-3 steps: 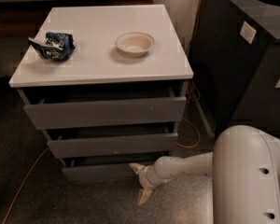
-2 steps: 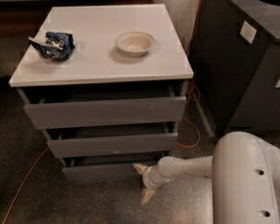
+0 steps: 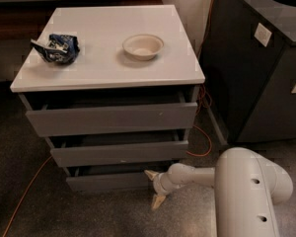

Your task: Open bottom drawer

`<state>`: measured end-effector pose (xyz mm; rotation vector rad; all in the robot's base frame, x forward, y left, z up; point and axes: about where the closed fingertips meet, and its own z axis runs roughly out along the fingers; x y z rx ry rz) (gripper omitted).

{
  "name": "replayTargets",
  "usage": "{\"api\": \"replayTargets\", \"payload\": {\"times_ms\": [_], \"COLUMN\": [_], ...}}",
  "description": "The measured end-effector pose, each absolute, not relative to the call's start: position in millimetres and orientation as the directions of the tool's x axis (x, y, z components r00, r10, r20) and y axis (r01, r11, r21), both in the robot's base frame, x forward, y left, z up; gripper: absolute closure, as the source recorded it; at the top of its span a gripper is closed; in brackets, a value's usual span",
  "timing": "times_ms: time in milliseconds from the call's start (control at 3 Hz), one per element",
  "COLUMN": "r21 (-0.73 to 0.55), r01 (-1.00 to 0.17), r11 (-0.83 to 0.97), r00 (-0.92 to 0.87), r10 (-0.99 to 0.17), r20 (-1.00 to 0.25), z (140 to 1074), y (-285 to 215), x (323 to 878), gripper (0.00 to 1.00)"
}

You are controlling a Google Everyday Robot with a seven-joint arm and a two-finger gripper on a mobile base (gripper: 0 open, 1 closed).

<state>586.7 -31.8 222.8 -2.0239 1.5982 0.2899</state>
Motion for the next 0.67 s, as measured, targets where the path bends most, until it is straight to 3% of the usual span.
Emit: {"api": "replayTargets", "payload": {"times_ms": [667], "r21": [-0.287], "r01": [-0.949], "r11": [-0.13], "r00": [0.256], "r10": [-0.849], "r20": [-0.462], "z": [204.2], "y": [-40.2], "x": [618.4], "gripper": [0.0]}}
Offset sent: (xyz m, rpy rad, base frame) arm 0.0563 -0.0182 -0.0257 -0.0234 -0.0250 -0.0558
